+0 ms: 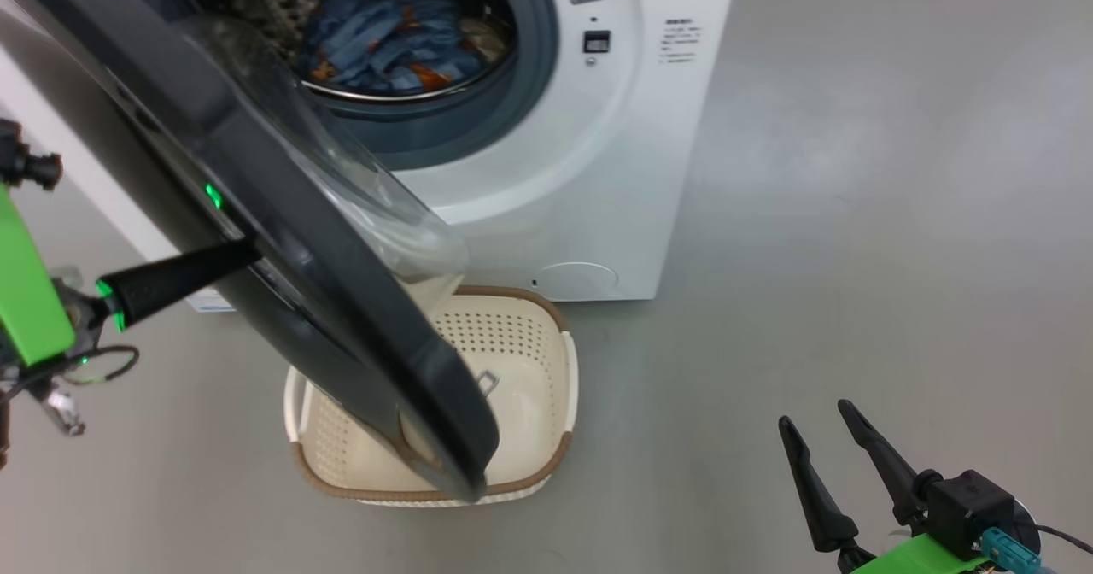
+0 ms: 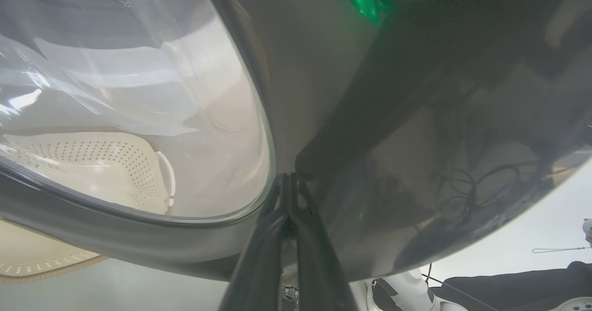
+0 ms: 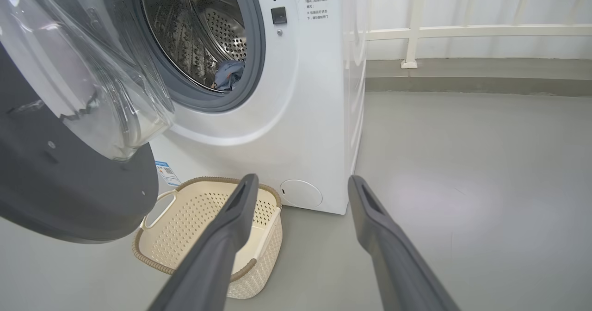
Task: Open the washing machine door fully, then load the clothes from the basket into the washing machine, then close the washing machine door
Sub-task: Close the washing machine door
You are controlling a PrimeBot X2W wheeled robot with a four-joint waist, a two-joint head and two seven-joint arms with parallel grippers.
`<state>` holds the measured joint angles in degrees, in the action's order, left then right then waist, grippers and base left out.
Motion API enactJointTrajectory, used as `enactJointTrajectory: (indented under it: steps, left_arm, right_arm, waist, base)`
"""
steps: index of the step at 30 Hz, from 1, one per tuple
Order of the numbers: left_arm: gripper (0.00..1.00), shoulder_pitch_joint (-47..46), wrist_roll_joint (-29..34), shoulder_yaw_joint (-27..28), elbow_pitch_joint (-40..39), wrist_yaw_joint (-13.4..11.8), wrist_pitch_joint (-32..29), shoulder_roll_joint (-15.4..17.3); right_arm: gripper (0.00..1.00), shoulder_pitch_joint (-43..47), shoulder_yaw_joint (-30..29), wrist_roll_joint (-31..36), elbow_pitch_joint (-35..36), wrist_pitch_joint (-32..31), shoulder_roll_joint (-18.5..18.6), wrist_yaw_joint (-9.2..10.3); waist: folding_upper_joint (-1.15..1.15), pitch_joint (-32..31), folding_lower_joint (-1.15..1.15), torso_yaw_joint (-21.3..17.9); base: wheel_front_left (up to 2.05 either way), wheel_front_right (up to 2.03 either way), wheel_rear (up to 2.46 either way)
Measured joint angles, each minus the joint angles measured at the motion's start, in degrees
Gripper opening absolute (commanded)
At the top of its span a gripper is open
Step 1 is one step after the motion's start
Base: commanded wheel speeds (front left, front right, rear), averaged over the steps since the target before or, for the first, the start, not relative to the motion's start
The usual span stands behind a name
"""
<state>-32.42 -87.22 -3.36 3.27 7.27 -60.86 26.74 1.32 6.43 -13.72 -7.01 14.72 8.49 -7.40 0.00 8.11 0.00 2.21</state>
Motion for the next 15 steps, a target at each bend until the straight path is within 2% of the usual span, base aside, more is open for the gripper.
enactJointTrajectory:
  steps: [15]
  left_arm:
    - [0.00,-7.87,2.08,-0.30,9.27,0.04,7.14,-4.00]
  right_arm:
    - [1.00,-1.44,-0.96,0.01,0.38,0.00,-1.56,0.00]
  waist:
    - [0.00,2.98,0.00,-6.23]
  base:
    - [0.00,0.00,0.00]
